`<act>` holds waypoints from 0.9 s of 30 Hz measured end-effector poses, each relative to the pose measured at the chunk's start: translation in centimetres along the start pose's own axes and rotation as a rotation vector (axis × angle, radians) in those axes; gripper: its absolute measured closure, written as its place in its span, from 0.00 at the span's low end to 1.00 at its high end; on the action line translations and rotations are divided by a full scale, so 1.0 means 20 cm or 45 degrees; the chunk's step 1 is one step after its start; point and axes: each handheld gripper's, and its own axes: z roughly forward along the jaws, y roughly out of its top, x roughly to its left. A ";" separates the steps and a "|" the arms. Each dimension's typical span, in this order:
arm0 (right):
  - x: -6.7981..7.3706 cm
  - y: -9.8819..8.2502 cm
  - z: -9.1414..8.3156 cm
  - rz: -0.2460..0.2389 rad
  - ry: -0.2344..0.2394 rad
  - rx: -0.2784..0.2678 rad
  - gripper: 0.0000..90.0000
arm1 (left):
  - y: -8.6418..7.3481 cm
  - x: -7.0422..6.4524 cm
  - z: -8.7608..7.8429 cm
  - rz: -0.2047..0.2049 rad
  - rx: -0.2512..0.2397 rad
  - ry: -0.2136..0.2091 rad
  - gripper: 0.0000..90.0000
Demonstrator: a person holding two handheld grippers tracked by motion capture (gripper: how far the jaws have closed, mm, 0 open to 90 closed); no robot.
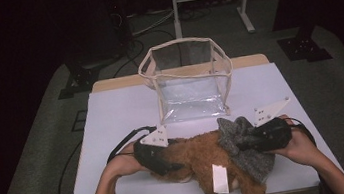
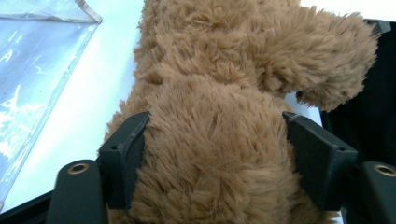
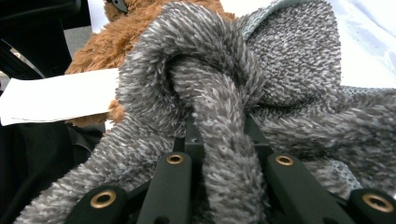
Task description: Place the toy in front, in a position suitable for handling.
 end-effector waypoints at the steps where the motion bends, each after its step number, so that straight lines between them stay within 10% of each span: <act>1: 0.00 -0.01 0.00 0.002 0.001 -0.006 0.85 | 0.00 0.00 0.00 -0.002 -0.001 0.002 0.31; 16: 0.05 -0.22 -0.04 0.104 0.017 -0.011 0.85 | -0.01 0.00 0.00 -0.050 -0.013 0.039 0.31; 27: 0.00 0.15 0.06 -0.056 0.016 -0.037 0.85 | -0.02 -0.01 -0.01 -0.051 -0.029 0.043 0.30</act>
